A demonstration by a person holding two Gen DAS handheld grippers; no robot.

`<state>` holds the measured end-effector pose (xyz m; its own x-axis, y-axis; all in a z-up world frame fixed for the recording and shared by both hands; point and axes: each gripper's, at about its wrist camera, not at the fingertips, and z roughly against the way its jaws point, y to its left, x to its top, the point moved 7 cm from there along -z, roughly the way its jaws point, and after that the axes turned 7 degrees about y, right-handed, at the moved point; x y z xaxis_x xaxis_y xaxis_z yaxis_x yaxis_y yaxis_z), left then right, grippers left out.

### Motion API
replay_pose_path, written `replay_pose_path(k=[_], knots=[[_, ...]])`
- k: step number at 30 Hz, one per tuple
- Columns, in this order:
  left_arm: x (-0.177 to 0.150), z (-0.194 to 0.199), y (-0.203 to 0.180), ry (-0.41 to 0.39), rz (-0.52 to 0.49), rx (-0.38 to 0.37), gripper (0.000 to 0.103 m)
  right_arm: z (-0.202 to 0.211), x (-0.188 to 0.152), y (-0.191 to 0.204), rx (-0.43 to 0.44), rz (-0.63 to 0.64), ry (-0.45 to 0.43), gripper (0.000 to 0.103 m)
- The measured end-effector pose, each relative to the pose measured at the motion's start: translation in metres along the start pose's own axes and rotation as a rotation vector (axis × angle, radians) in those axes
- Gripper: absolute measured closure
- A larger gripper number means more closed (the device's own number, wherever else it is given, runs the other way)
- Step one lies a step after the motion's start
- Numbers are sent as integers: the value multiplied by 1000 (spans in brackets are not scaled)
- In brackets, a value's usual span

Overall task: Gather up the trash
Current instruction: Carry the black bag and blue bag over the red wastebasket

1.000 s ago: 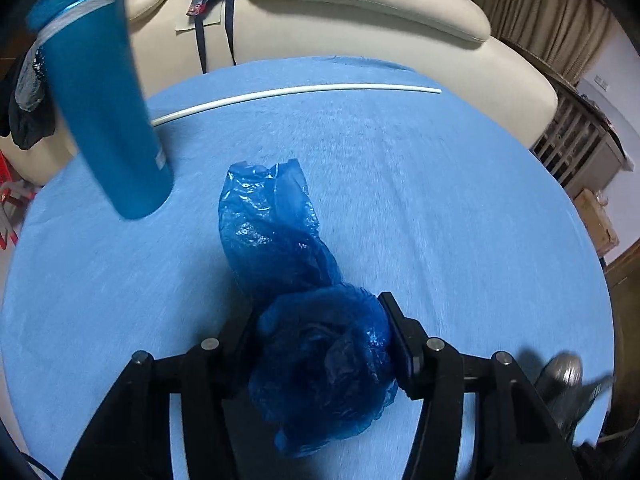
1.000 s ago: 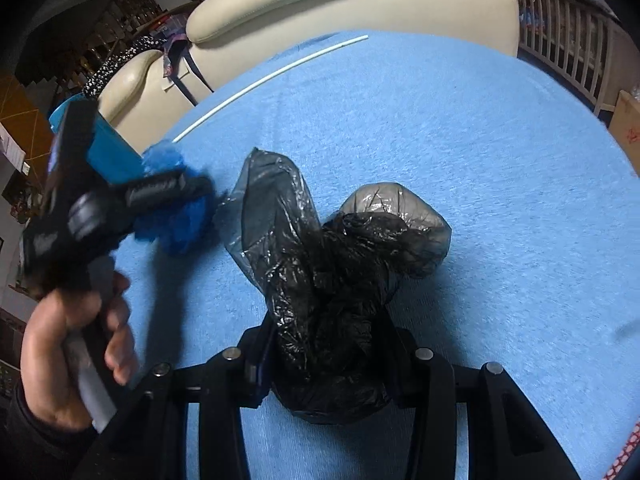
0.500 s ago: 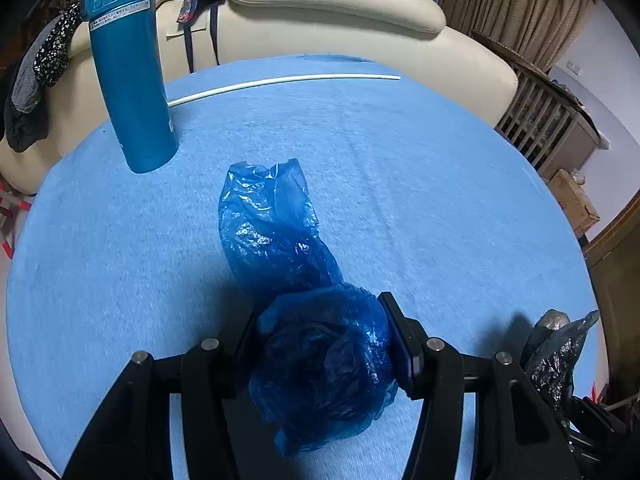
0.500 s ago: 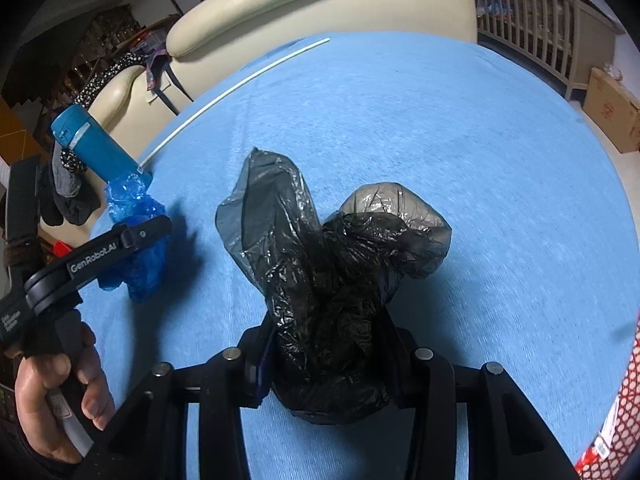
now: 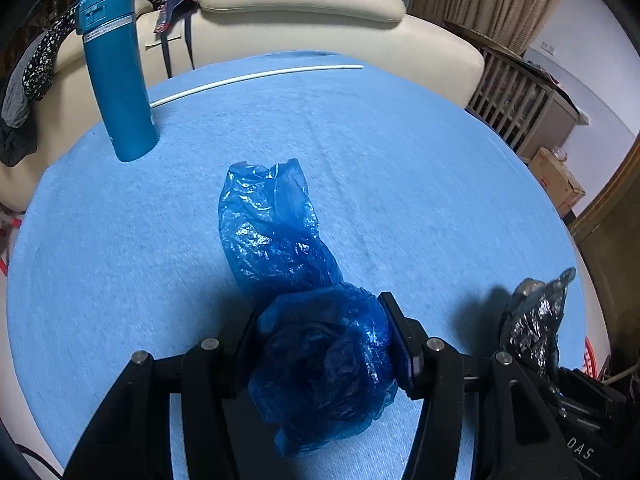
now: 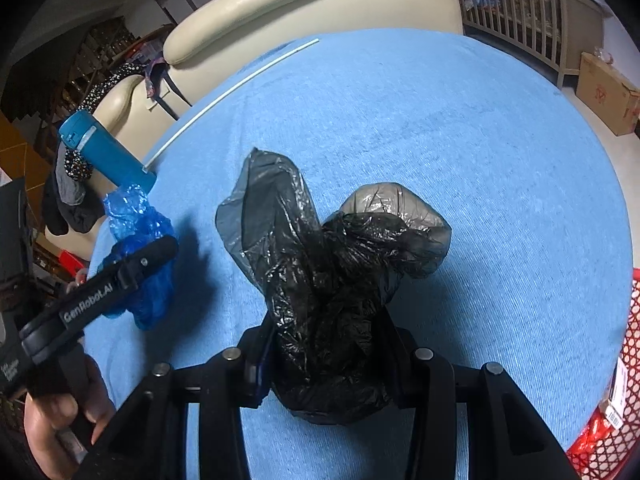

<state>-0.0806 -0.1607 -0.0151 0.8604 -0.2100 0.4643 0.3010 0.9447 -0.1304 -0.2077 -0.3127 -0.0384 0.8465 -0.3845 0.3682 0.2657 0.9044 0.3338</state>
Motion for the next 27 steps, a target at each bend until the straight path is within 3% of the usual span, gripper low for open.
replay_pose_path(k=[27], knots=[[-27,4,-70,17,-158,-35,45,31,-13,-54,-5,-141,-69,57]])
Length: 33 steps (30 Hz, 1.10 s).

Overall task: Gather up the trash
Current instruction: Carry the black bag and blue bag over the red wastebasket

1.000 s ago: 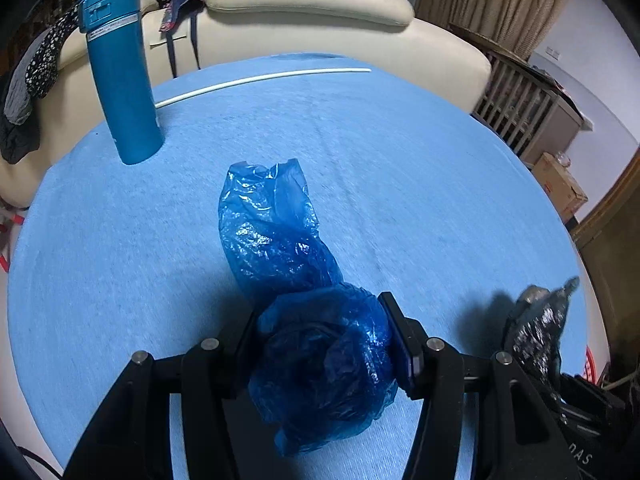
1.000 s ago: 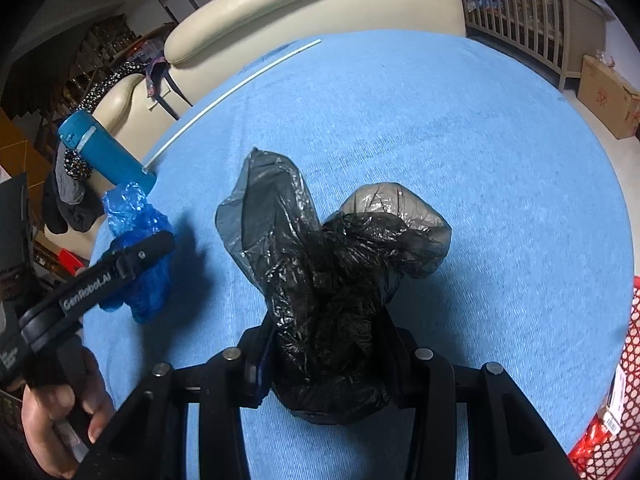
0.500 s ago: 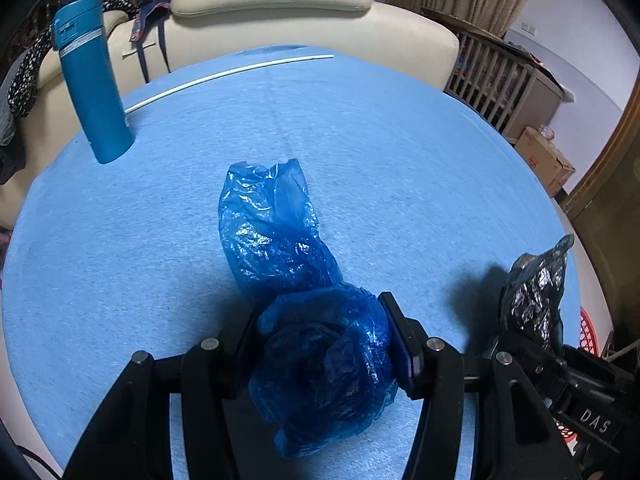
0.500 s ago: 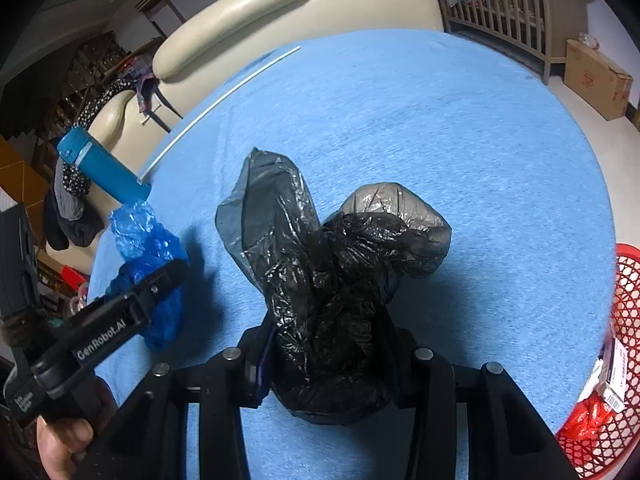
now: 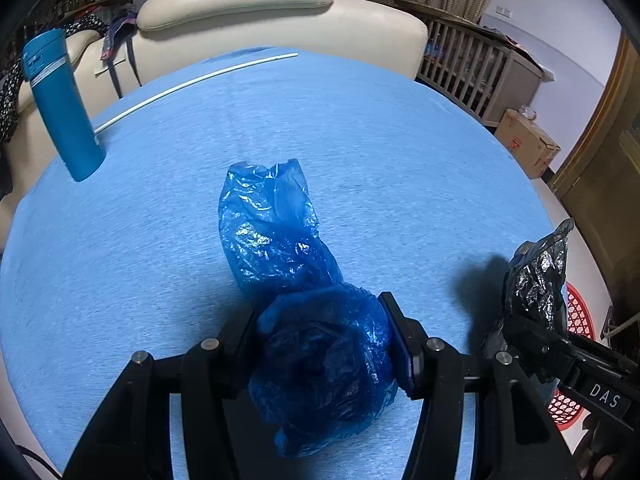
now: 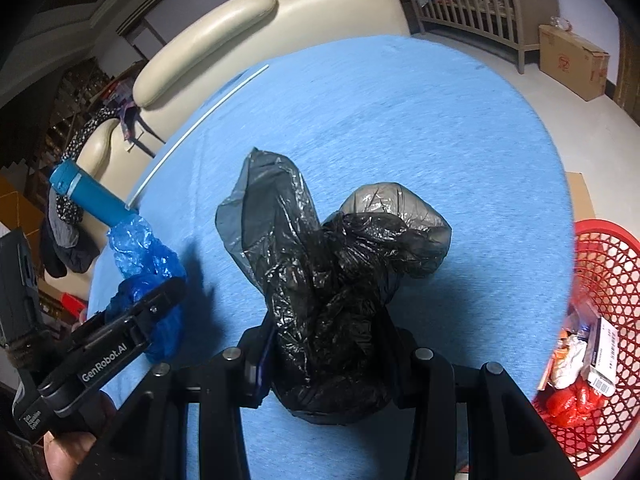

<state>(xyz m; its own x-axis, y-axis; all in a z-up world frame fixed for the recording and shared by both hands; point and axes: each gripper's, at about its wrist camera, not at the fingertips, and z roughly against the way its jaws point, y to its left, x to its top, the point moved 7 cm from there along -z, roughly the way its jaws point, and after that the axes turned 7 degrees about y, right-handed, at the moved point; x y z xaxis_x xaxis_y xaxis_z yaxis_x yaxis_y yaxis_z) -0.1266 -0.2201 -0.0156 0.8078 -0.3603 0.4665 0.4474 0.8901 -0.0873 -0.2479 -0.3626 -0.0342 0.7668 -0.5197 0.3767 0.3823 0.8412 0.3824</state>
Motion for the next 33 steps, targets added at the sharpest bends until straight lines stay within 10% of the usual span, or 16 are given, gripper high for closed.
replay_pose_path(k=[33], knots=[[2,15,-88,-14,-175,-78,45,96,-51,-148,-120,-261,-135,57]])
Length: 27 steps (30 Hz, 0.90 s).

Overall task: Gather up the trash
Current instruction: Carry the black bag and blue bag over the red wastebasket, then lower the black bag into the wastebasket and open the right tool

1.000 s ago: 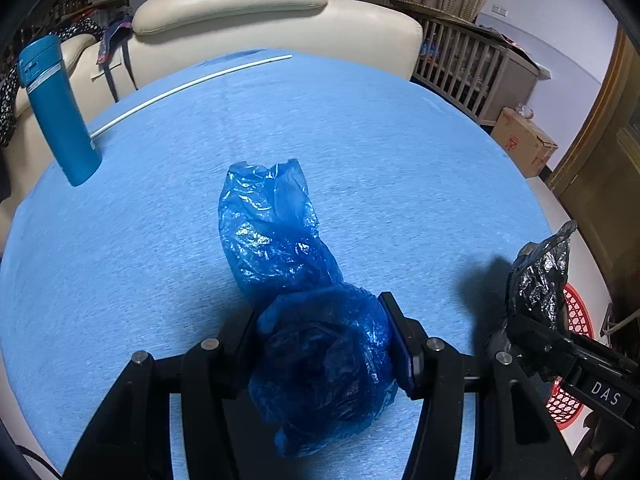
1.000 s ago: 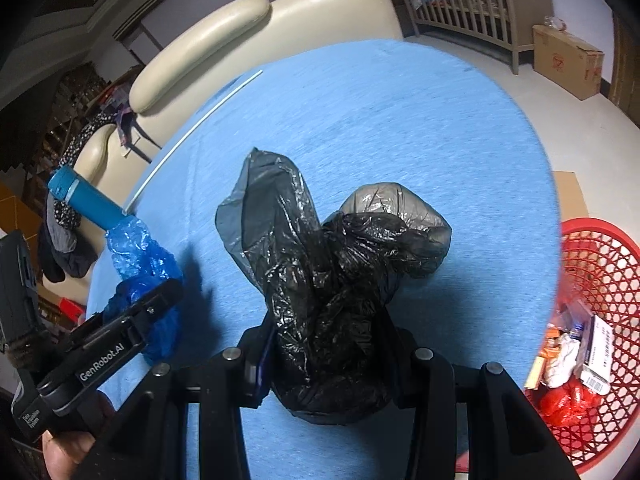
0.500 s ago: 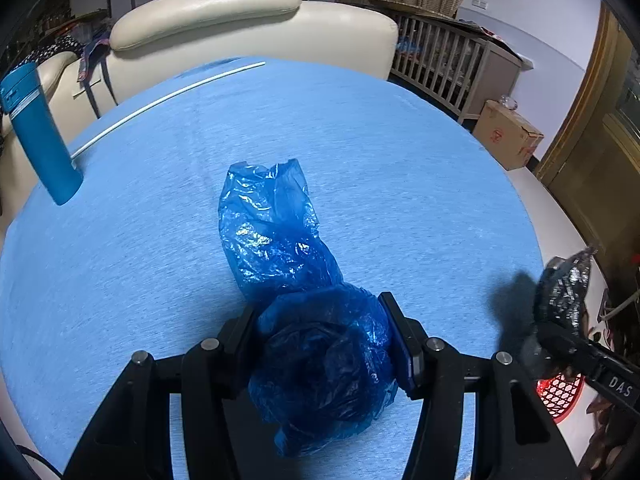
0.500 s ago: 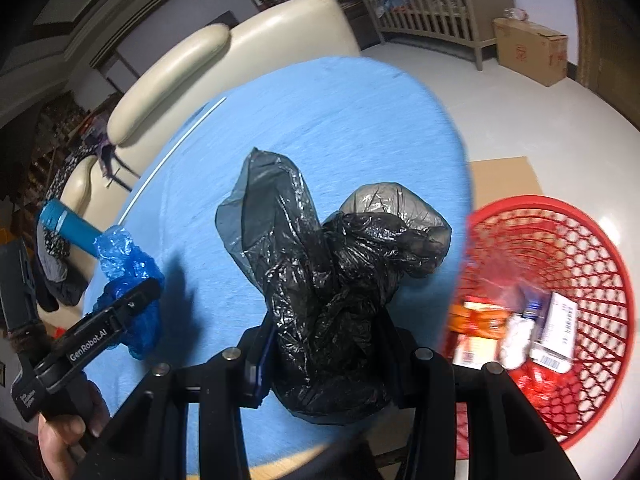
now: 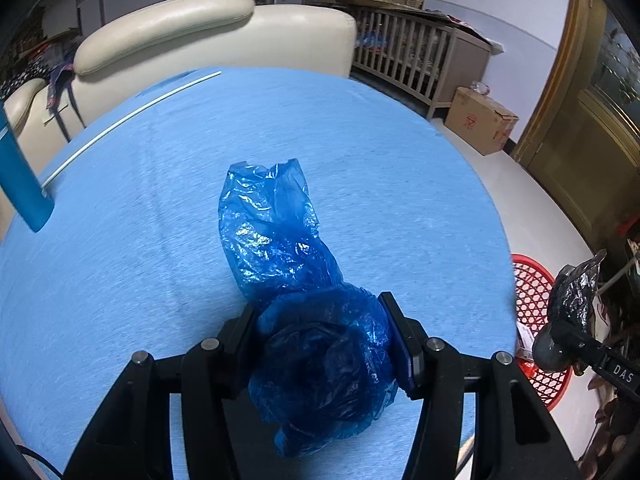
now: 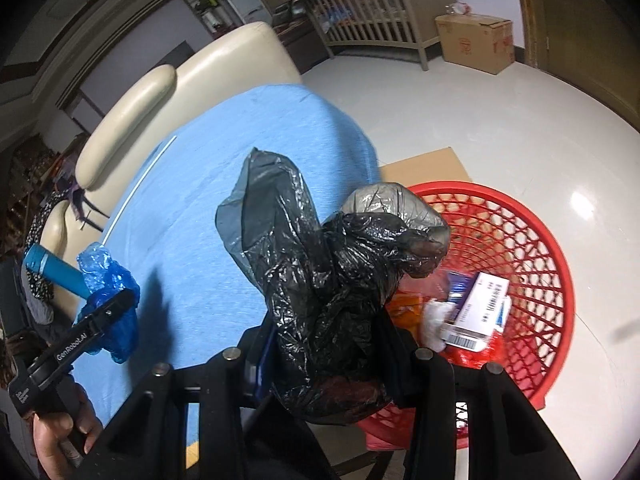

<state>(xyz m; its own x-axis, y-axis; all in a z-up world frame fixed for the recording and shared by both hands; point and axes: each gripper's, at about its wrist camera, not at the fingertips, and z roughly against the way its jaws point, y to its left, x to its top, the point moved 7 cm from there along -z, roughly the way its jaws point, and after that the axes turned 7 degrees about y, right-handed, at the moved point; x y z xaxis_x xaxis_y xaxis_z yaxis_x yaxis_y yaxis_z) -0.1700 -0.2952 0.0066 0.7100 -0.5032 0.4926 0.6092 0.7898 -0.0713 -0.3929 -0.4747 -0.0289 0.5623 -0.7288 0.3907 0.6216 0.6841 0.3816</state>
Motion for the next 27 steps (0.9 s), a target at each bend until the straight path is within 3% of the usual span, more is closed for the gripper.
replay_pose_path(k=[15,27], knots=[[4,0,-64,-10,-119,-49,45,29,-5,-65,-77,-117,-47,57],[6,5,-116,-19,-218,-91,45,32,-11,-89,-121,-145,-34,57]])
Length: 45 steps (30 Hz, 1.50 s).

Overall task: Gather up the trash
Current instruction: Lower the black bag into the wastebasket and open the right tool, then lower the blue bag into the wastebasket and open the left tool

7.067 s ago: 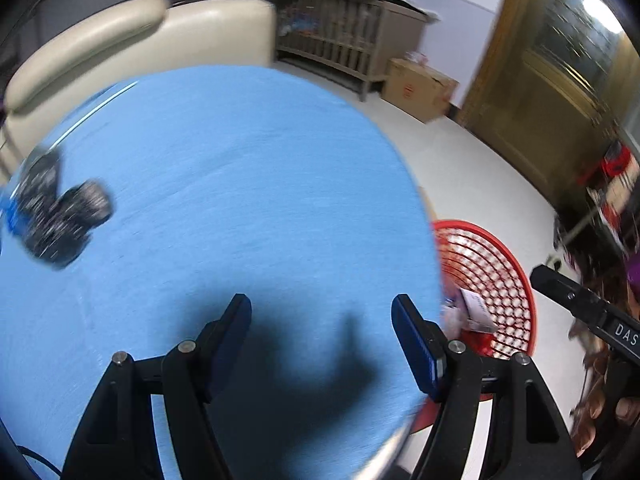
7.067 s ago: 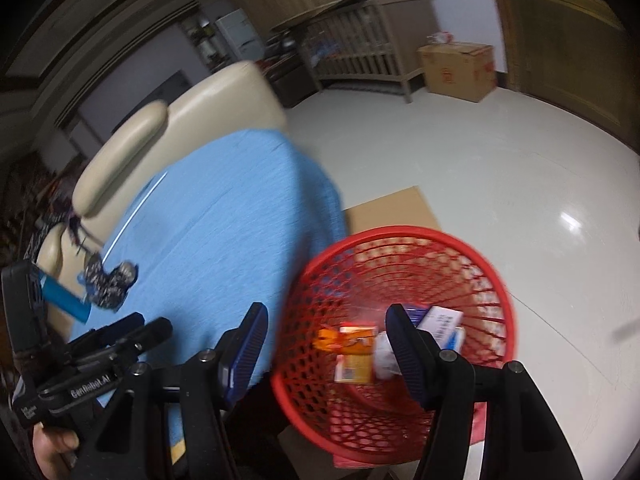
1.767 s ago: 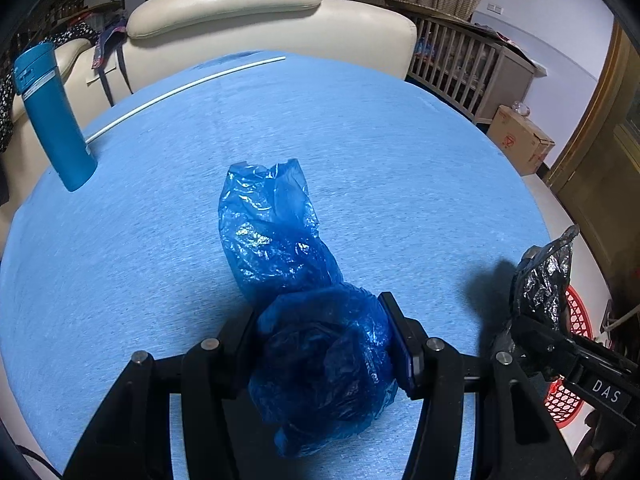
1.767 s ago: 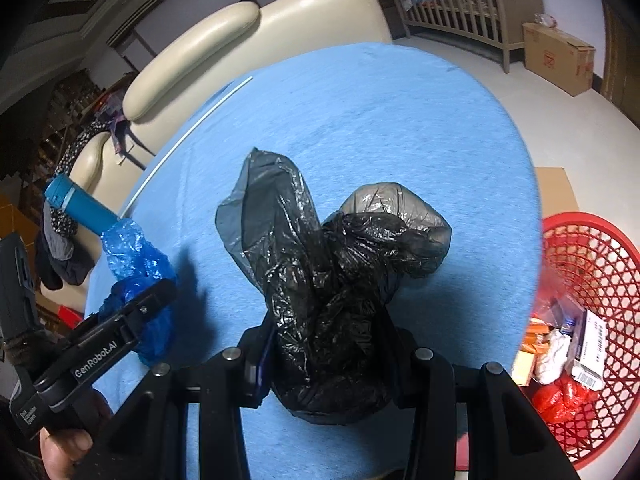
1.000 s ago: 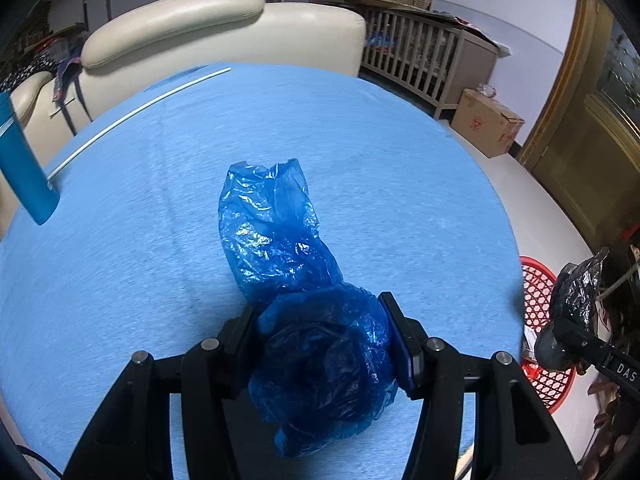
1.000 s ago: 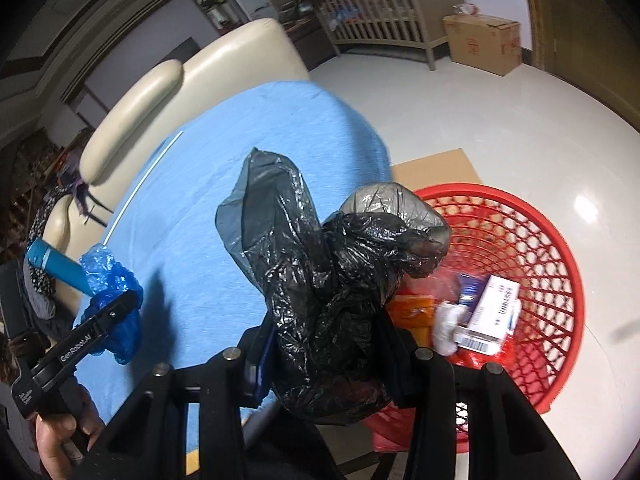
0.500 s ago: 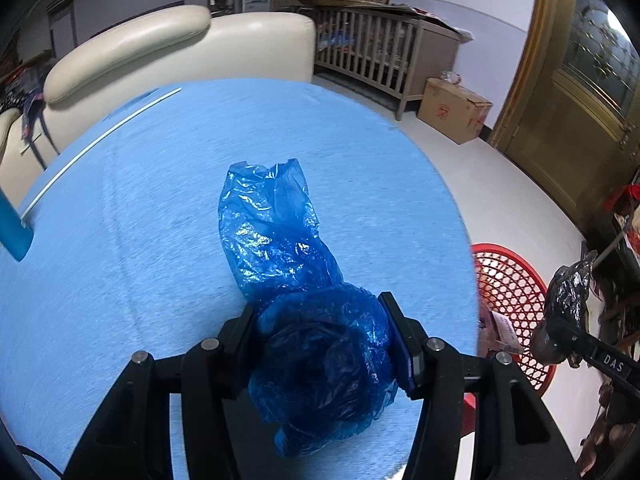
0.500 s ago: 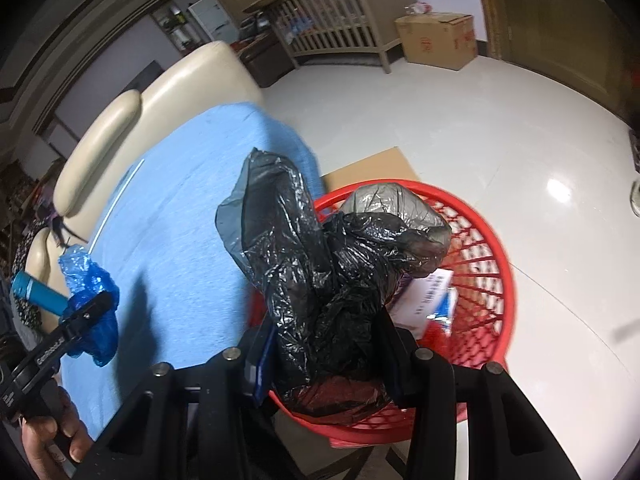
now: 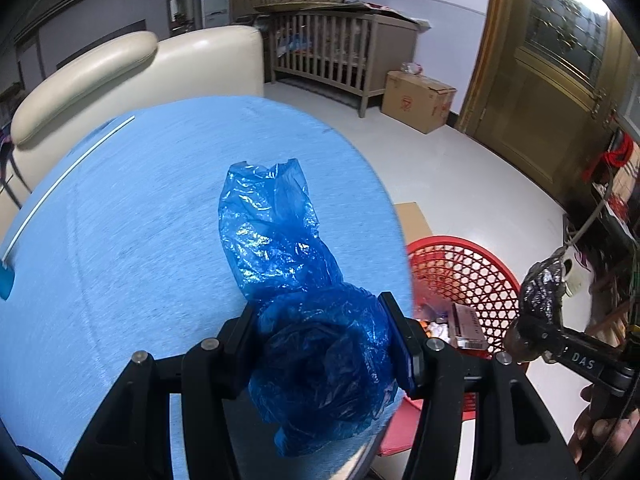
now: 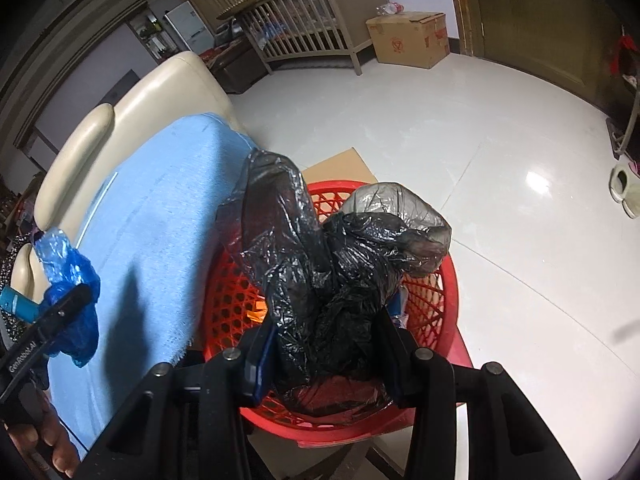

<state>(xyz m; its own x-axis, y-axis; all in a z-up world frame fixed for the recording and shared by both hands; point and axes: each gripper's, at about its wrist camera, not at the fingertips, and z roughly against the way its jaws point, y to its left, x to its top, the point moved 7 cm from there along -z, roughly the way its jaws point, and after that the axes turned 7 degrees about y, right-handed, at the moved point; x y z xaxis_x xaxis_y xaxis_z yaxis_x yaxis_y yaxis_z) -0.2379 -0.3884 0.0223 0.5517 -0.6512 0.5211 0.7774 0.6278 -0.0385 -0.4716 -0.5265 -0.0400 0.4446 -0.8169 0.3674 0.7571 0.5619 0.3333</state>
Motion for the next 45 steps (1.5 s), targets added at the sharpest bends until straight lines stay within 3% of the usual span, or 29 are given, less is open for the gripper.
replay_pose_path(k=[25,28,31,34,45], knots=[[4,-9,-35,20,-63,-27,45,-17,2,-20,-30,-14,27,57],[5,-9,-35,23,-67,-30,45,-24,-1,-20,-47,-5,61,52],[5,-10,-36,26,-71,-32,45,-32,-4,-24,-68,-16,88,36],[5,-13,-38,31,-78,-33,45,-33,-5,-26,-61,-31,94,35],[9,-31,-66,74,-134,-63,45,8,20,-51,-18,-134,-61,35]])
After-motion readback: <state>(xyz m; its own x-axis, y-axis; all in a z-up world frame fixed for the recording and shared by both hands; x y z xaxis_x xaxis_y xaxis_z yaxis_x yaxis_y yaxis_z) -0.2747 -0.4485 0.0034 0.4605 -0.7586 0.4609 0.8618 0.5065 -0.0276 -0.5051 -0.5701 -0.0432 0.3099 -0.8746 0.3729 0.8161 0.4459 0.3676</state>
